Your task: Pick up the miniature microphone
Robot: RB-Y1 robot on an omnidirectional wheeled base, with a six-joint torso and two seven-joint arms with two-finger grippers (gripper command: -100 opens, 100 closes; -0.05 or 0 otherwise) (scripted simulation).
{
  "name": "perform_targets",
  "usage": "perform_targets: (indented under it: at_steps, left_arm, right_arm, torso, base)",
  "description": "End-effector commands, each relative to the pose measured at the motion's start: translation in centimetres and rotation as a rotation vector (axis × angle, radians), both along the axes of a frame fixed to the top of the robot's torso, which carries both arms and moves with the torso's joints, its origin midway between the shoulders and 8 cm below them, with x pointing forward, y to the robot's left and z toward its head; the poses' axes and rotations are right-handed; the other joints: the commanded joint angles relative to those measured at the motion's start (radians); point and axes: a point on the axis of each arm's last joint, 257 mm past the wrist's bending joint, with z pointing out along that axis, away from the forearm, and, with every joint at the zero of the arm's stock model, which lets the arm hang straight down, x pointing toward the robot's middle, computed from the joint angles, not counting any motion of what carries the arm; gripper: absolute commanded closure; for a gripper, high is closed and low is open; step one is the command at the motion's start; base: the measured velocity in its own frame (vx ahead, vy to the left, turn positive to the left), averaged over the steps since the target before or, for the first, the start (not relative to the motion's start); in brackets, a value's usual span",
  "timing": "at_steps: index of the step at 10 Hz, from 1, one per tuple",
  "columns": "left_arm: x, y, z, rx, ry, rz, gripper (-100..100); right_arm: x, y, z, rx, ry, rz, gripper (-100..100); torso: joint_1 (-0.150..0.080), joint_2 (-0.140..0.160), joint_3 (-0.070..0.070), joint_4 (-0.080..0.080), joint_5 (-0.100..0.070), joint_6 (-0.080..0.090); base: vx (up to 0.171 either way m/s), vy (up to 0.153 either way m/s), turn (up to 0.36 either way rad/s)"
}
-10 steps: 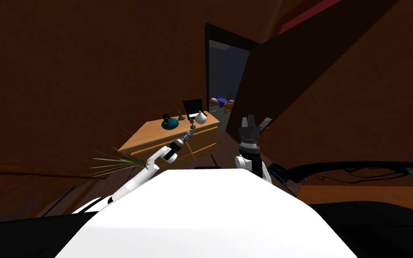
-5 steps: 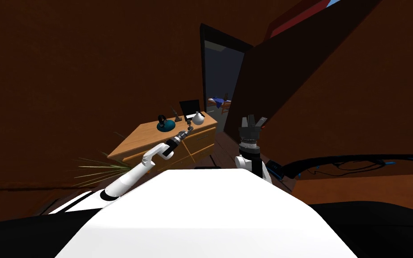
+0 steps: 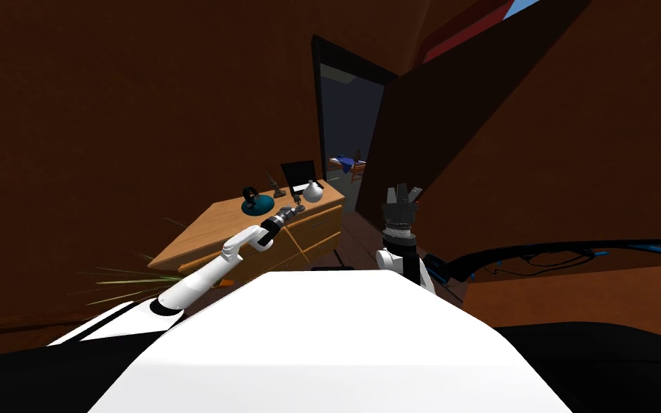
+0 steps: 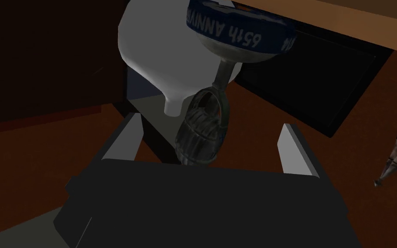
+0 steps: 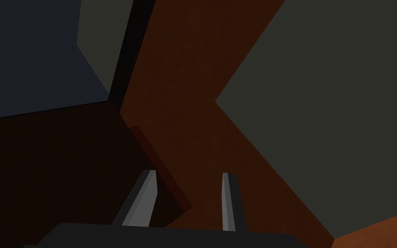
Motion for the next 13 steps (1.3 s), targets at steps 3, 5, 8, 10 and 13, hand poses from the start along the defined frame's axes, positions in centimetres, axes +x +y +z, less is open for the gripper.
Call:
perform_targets:
  at_steps: [3,5,8,10,13]
  left_arm:
    - [1.3,-0.6,1.0,0.000,-0.032,-0.025,-100]
    - [2.5,0.8,0.5,0.017,-0.025,-0.012,-100]
    - [4.6,0.5,1.9,0.022,-0.063,-0.038,-100]
    - [5.1,2.8,-0.2,0.038,-0.027,0.000,-100]
    - [6.9,2.2,1.3,0.037,-0.061,-0.035,-100]
  right_arm:
    - [0.0,0.0,0.0,0.000,0.000,0.000,0]
    - [0.0,0.0,0.0,0.000,0.000,0.000,0]
    - [0.0,0.0,0.0,0.000,0.000,0.000,0]
    - [0.0,0.0,0.0,0.000,0.000,0.000,0]
    - [0.0,0.0,0.0,0.000,0.000,0.000,0]
  torso:
    - [0.001,0.004,0.002,0.001,0.000,0.000]
    - [-0.002,0.008,0.004,0.002,0.000,0.000]
    - [-0.001,0.007,0.004,0.002,0.000,0.000]
    - [-0.001,0.007,0.004,0.002,0.000,-0.001]
    - [-0.001,0.007,0.004,0.001,0.000,0.000]
  base:
    - [-0.003,-0.018,-0.001]
    - [-0.048,-0.041,0.006]
    - [-0.036,-0.029,0.008]
    - [-0.018,-0.018,-0.002]
    - [-0.034,-0.027,0.008]
